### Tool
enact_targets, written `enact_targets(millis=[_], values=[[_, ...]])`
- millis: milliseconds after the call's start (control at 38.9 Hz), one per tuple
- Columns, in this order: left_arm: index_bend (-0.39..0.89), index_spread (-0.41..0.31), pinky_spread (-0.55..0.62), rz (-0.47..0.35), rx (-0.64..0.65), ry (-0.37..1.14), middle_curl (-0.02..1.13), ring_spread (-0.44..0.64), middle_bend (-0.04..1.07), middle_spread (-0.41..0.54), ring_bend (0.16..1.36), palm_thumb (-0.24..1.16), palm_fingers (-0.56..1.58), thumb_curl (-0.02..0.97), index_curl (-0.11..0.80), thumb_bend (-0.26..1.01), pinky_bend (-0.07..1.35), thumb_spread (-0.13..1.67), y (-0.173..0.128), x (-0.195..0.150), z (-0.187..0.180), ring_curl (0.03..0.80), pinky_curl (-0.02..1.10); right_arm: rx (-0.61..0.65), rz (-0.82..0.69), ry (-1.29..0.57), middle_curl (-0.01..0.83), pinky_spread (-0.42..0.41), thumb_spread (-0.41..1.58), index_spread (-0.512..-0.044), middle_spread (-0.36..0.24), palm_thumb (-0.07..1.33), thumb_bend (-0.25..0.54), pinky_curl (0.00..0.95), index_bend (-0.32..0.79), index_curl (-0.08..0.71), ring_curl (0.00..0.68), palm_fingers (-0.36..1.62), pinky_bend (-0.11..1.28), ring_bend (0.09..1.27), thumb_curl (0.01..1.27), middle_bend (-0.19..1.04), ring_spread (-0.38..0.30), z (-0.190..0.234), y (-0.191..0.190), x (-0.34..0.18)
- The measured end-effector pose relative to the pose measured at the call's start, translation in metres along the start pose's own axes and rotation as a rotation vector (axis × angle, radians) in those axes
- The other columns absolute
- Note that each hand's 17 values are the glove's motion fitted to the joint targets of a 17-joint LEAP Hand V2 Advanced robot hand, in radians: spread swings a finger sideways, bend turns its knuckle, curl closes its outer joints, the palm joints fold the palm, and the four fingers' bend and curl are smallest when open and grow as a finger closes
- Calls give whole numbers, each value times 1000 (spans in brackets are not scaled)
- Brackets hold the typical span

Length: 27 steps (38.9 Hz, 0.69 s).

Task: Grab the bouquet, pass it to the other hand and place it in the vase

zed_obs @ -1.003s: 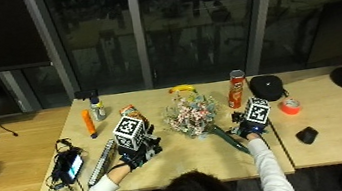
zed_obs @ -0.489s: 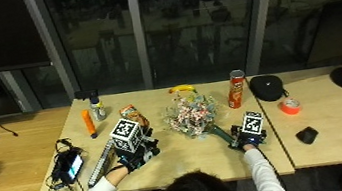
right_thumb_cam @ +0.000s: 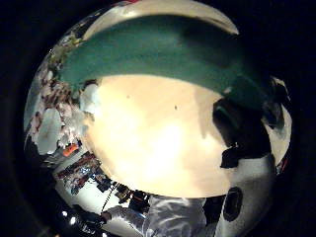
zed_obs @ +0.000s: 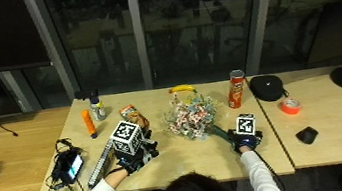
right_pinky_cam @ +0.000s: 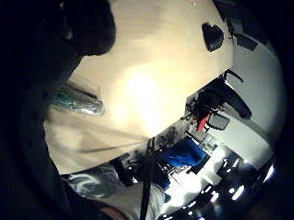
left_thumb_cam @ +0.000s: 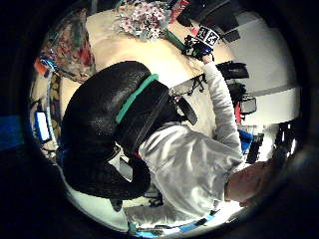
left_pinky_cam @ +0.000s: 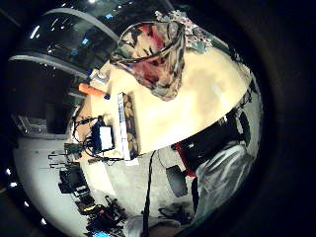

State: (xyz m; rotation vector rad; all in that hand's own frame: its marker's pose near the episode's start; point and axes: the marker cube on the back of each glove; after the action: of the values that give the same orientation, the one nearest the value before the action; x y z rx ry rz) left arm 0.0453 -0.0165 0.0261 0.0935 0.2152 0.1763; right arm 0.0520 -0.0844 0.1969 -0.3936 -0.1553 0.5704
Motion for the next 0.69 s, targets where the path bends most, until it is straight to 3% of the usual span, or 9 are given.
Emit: enact_targets(millis=[129,232,257,283,360,412,489,592,695], values=[[147,83,390,-12,-13,1,335,393,193,299,600,114,167,257,283,-17,389,1143,3,-3,1,245,314,3,31,64,406,73,1093,-239,-93,991,72,313,436,324,321,787,486,365,423,185,-125,-5,6,-3],[145,81,390,-18,-19,1,336,393,192,298,598,114,168,256,284,-18,385,1146,3,-5,3,245,316,31,59,53,428,-32,1044,-237,-138,1041,76,291,336,318,325,1077,446,443,459,265,-179,-2,2,1],[141,80,390,-18,-19,3,337,393,192,298,598,114,167,256,282,-19,385,1143,2,-6,3,246,317,46,58,33,457,-129,1020,-237,-162,987,34,310,233,298,364,1292,485,541,458,344,-207,0,1,1],[142,80,390,-18,-19,5,337,393,192,297,598,114,167,256,282,-19,385,1143,1,-6,4,246,318,77,55,7,474,-169,1062,-240,-170,1004,47,311,216,314,383,1377,473,600,453,390,-216,1,-1,2],[140,80,390,-15,-25,13,337,391,190,297,599,114,170,255,281,-19,386,1143,-3,-5,8,248,321,303,1,-102,515,-218,1125,-240,-178,991,37,352,178,330,437,1476,540,728,424,476,-216,0,-10,-3],[140,75,389,-10,-35,19,337,391,190,297,598,114,170,255,280,-19,386,1143,-5,-4,10,249,322,443,-32,-181,552,-208,1112,-240,-177,909,-26,379,263,366,476,1592,584,802,397,558,-208,-2,-15,-6],[141,74,388,-3,-51,35,338,390,194,296,594,114,175,255,280,-18,386,1142,-9,-1,13,249,323,532,-58,-328,590,-221,1109,-237,-180,881,-34,404,331,396,510,1575,609,861,383,650,-207,-7,-19,-9],[142,72,383,10,-36,92,338,390,191,291,589,115,179,254,279,-18,391,1147,-16,3,13,250,327,488,-73,-543,624,-228,1114,-231,-180,872,-24,436,432,448,543,1533,649,917,371,722,-200,-10,-15,-19],[135,71,383,-7,49,196,341,390,195,288,587,115,178,253,276,-18,394,1148,-31,3,6,252,331,581,-236,-792,650,-230,1117,-227,-180,864,-22,462,507,495,563,1490,690,954,361,782,-198,-38,-7,-42]])
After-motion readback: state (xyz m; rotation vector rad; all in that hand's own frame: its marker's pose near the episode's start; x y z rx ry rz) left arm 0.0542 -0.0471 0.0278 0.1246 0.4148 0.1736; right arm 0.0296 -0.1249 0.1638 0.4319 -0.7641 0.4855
